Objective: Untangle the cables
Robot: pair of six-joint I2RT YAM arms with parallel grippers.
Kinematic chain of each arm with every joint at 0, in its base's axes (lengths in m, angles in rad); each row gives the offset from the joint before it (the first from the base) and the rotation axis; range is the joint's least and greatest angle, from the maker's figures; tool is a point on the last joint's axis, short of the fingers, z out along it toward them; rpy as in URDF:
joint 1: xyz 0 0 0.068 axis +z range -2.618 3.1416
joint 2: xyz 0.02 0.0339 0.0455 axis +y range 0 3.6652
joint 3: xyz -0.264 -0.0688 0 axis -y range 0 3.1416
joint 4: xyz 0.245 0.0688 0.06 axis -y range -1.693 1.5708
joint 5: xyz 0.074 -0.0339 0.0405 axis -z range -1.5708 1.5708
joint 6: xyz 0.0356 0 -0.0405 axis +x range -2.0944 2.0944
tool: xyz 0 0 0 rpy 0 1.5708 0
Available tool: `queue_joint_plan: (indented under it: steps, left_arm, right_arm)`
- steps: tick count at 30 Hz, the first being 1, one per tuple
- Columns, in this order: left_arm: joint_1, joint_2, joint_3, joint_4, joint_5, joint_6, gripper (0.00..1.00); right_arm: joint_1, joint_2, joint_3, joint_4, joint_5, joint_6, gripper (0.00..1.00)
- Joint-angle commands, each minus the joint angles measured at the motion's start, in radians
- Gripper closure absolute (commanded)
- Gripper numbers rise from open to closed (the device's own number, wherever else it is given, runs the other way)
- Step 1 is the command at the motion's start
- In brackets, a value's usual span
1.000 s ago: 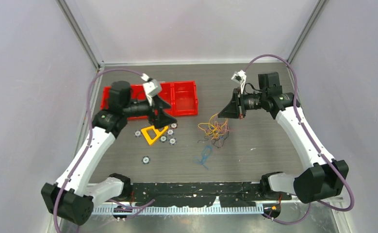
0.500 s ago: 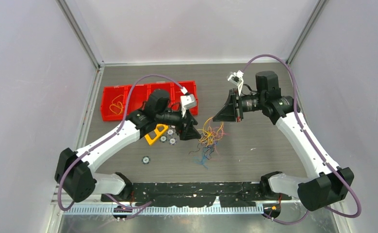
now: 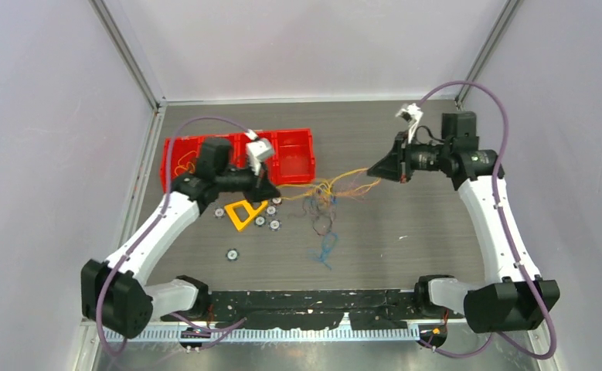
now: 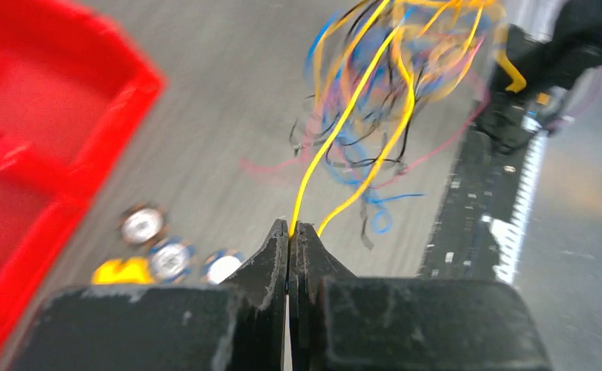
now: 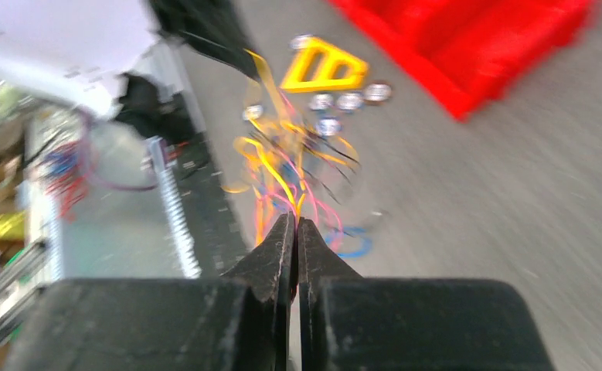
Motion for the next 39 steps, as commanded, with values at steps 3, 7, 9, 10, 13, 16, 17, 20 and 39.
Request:
queue_joint_plan:
  steps: [3,7,9,10,13,16,17,20,39]
  left_arm:
    - [0.307,-0.132,0.008,-0.27,-0.055,0.192,1.0]
    - [0.507,-0.159,0.039,-0.435,-0.065,0.324,1.0]
    - [0.605,-0.166,0.058,-0.501,-0.062,0.389,1.0]
    - [0.658,-0.167,0.067,-0.538,-0.057,0.431,1.0]
    - [0.808,-0.16,0.101,-0.649,-0.052,0.573,1.0]
    - [0.955,-0.141,0.133,-0.747,-0.034,0.716,1.0]
    - [1.002,-0.132,0.148,-0.777,-0.024,0.763,1.0]
    - [1.11,-0.095,0.199,-0.843,0.002,0.837,1.0]
    - [1.137,-0.096,0.722,-0.411,0.253,0.082,1.0]
  right_arm:
    - [-0.241,0.041,0.082,-0.183,0.283,-0.297,0.95]
    - [-0.335,0.06,0.051,-0.159,0.424,-0.395,0.95]
    - [-0.373,0.08,0.037,-0.145,0.467,-0.432,0.95]
    - [-0.381,0.096,0.034,-0.138,0.478,-0.454,0.95]
    - [-0.436,0.129,0.025,-0.133,0.511,-0.493,0.95]
    - [-0.471,0.163,0.025,-0.135,0.52,-0.532,0.95]
    - [-0.48,0.169,0.024,-0.138,0.519,-0.539,0.95]
    - [-0.483,0.187,0.007,-0.144,0.524,-0.565,0.95]
    - [-0.46,0.204,0.011,-0.269,0.375,-0.577,0.95]
